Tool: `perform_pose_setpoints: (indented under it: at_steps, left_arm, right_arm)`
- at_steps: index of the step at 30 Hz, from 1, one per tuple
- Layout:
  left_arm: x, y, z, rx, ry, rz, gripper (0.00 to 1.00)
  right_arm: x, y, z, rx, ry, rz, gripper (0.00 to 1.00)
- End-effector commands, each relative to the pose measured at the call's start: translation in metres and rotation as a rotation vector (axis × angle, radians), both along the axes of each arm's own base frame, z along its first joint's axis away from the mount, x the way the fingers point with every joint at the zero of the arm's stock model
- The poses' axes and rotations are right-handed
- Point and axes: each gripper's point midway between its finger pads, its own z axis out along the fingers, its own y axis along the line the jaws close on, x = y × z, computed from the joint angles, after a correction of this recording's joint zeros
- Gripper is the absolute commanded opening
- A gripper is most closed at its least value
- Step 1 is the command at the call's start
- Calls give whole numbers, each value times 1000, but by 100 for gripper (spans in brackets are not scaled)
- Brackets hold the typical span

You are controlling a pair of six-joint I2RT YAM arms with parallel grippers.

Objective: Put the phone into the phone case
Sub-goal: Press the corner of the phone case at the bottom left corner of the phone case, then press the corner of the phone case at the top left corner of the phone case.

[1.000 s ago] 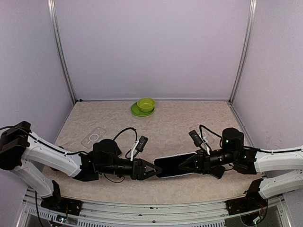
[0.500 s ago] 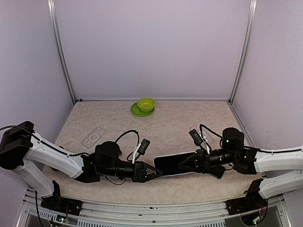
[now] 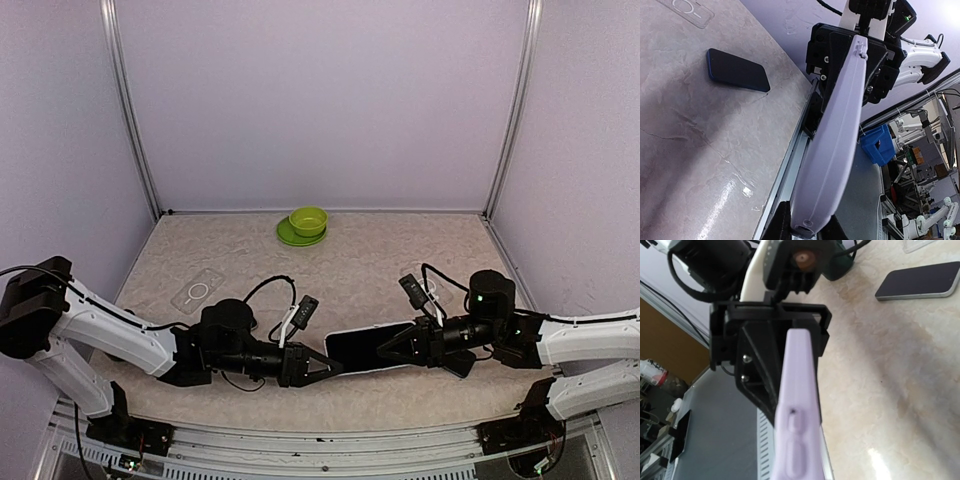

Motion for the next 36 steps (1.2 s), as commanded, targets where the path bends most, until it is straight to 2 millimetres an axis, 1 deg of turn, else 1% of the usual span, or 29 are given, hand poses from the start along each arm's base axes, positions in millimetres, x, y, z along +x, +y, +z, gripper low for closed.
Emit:
perform_pose_setpoints:
  at_steps: [1, 5, 6, 10, 11, 16, 19, 26, 30, 32, 36]
  left_arm:
    - [3, -7, 15, -42, -14, 12, 7]
    - [4, -6, 13, -38, -12, 18, 33]
    - [5, -6, 12, -36, -11, 21, 37]
    - [11, 1, 10, -35, -10, 51, 45]
    - [13, 4, 13, -43, -12, 61, 46]
    - [25, 17, 18, -48, -25, 110, 47]
    - [28, 22, 22, -52, -35, 128, 47]
    - [31, 24, 24, -56, -42, 147, 44]
    - [39, 26, 25, -31, -74, 188, 41]
    - [44, 25, 30, -22, -94, 204, 40]
    - [46, 23, 33, -6, -116, 207, 37]
  right_arm:
    - [7, 6, 28, 71, -92, -20, 0]
    - [8, 4, 34, 87, -107, -40, 0]
    - [8, 3, 35, 89, -111, -41, 0]
    - [8, 1, 35, 84, -118, -50, 0]
    - [9, 1, 34, 80, -119, -54, 0]
    - [8, -1, 30, 75, -117, -60, 0]
    - [8, -2, 29, 74, -115, -62, 0]
    - [9, 0, 26, 68, -107, -61, 0]
    - [10, 2, 19, 48, -88, -55, 0]
    - [11, 4, 16, 40, -80, -53, 0]
    - [11, 4, 13, 33, -73, -53, 0]
